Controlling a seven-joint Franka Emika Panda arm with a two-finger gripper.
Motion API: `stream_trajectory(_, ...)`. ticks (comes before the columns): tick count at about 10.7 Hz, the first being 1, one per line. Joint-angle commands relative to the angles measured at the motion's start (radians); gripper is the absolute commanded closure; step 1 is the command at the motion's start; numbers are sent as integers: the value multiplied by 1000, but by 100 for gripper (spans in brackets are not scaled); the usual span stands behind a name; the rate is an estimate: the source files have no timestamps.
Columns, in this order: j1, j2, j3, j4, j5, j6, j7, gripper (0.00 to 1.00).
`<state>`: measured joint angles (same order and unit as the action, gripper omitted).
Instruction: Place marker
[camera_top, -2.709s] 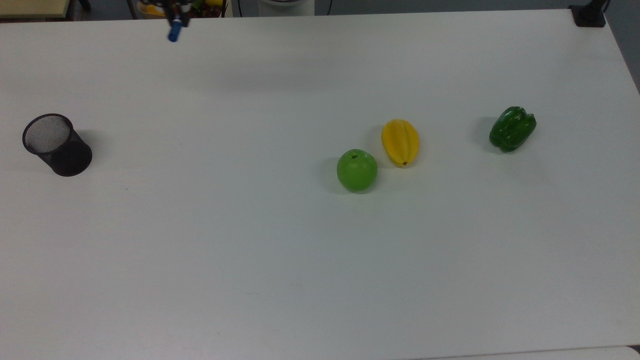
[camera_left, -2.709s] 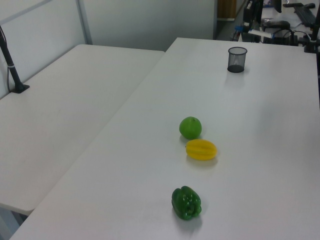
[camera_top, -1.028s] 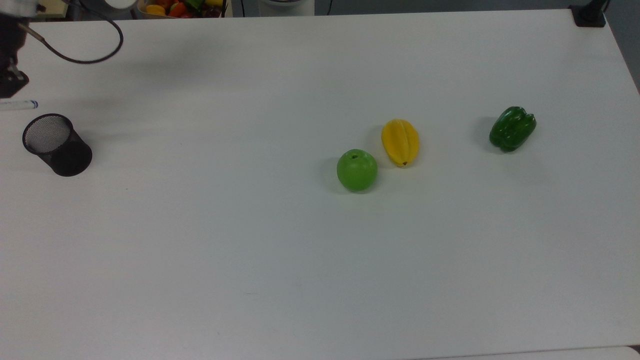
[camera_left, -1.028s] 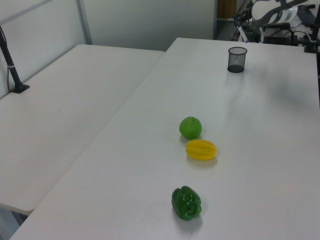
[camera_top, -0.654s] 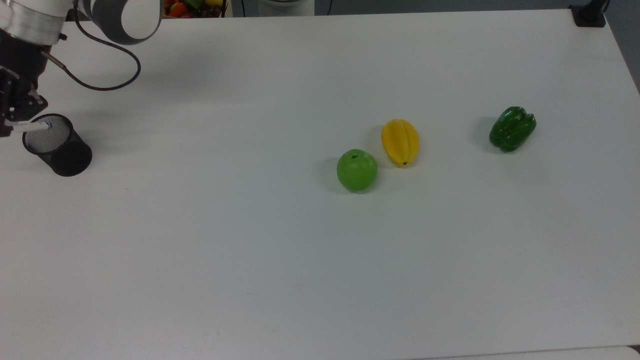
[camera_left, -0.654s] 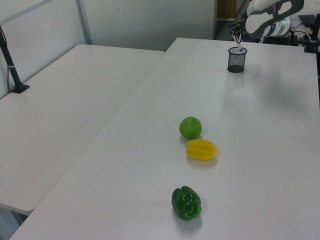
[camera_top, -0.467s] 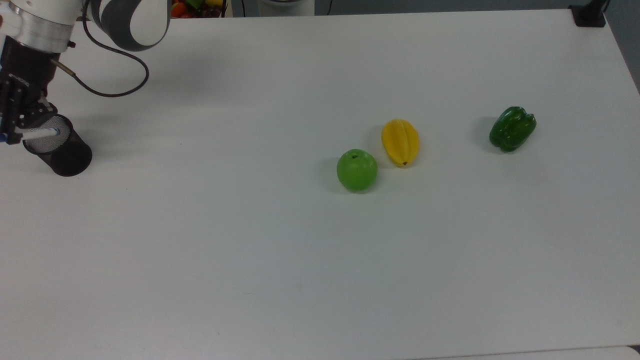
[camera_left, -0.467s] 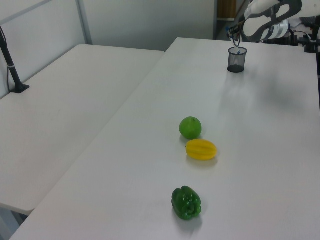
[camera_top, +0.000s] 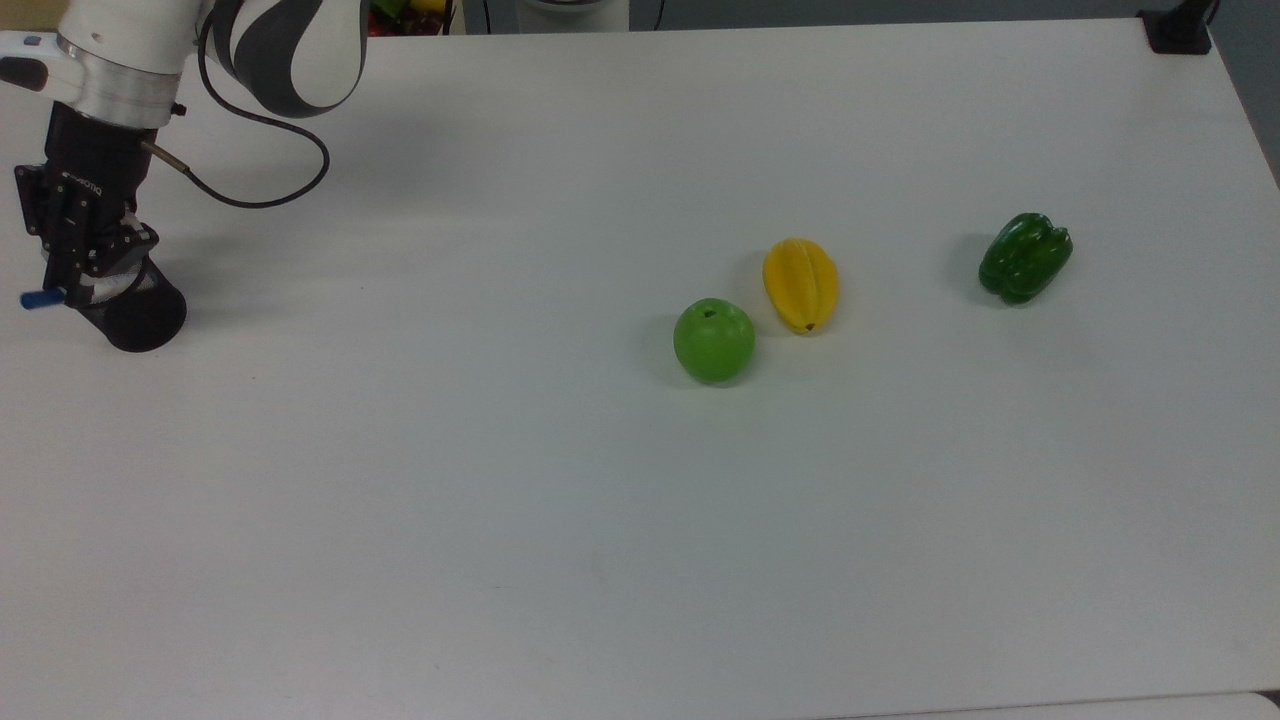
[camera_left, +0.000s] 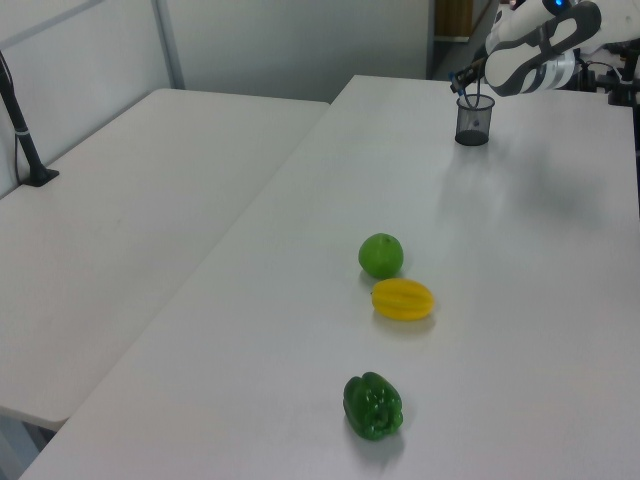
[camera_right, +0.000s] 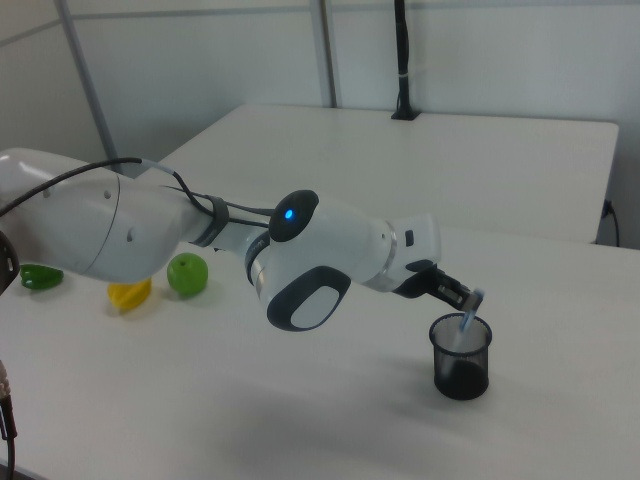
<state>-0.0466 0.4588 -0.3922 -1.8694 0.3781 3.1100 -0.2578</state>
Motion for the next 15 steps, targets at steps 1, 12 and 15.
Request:
stream_trajectory(1, 7, -28, 3, -30, 19, 19, -9, 2)
stream_trajectory(12, 5, -390, -10, 218, -13, -1145, 33, 0)
stream_trajectory(15, 16, -439, 6, 358, -18, -1466, 187, 0)
